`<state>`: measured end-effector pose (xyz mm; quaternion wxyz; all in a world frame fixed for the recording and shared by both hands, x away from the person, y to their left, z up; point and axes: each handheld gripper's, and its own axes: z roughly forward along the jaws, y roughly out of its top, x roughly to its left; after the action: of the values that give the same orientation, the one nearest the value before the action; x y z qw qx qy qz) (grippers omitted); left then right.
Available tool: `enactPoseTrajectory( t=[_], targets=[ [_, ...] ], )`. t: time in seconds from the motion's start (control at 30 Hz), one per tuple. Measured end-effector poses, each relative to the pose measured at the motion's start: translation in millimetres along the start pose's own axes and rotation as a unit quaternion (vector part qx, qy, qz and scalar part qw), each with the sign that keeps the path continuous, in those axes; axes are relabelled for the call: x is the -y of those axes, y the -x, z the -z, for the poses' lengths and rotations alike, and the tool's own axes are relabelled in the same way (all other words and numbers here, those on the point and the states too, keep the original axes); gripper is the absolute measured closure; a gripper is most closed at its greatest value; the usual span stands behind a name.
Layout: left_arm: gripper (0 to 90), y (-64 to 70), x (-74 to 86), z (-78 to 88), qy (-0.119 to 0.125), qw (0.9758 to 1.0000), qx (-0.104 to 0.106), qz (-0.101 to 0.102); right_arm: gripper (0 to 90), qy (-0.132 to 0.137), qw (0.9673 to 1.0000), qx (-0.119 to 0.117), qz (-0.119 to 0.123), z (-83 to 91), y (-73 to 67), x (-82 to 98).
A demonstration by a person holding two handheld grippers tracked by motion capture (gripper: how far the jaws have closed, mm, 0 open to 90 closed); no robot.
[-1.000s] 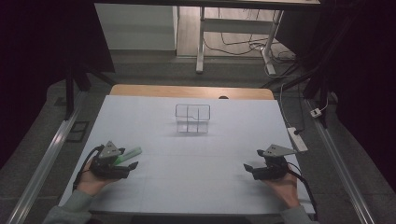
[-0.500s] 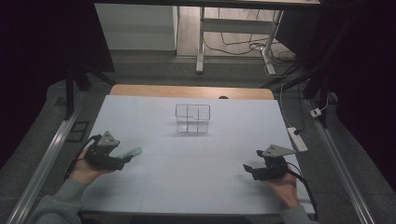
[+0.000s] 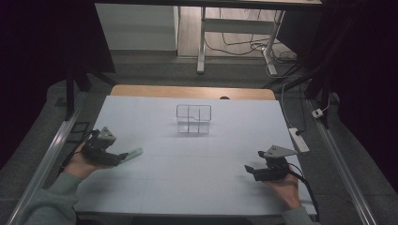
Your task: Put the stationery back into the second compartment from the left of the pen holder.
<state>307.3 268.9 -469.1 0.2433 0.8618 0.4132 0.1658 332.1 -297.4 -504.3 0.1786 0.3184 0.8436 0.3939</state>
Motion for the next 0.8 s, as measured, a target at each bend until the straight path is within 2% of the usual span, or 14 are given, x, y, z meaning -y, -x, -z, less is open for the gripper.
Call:
enactPoseTrajectory(
  t=[0.13, 0.37, 0.47, 0.67, 0.8],
  targets=[
    [25.7, -6.4, 0.4, -2.5, -0.011, 0.9999, 0.004, -0.002, 17.0, 0.001, 1.0000, 0.000, -0.002, -1.2, -0.4, 0.4],
    [25.7, -15.1, 1.7, -9.5, -0.050, 0.9985, 0.014, -0.017, 17.3, -0.002, 1.0000, 0.001, -0.002, -2.0, -0.6, 0.6],
    [23.0, -18.6, 3.2, -12.6, -0.058, 0.9983, 0.010, -0.007, 17.4, -0.004, 1.0000, 0.000, -0.001, -1.8, -0.4, 0.4],
    [23.9, -20.9, 6.6, -20.8, -0.079, 0.9961, 0.033, -0.021, 17.6, -0.005, 1.0000, -0.001, -0.003, -2.3, 0.3, 0.3],
    [24.5, -21.1, 7.7, -25.0, -0.089, 0.9949, 0.036, -0.030, 17.7, -0.007, 1.0000, -0.001, -0.002, -2.6, -0.1, 0.5]
  ],
)
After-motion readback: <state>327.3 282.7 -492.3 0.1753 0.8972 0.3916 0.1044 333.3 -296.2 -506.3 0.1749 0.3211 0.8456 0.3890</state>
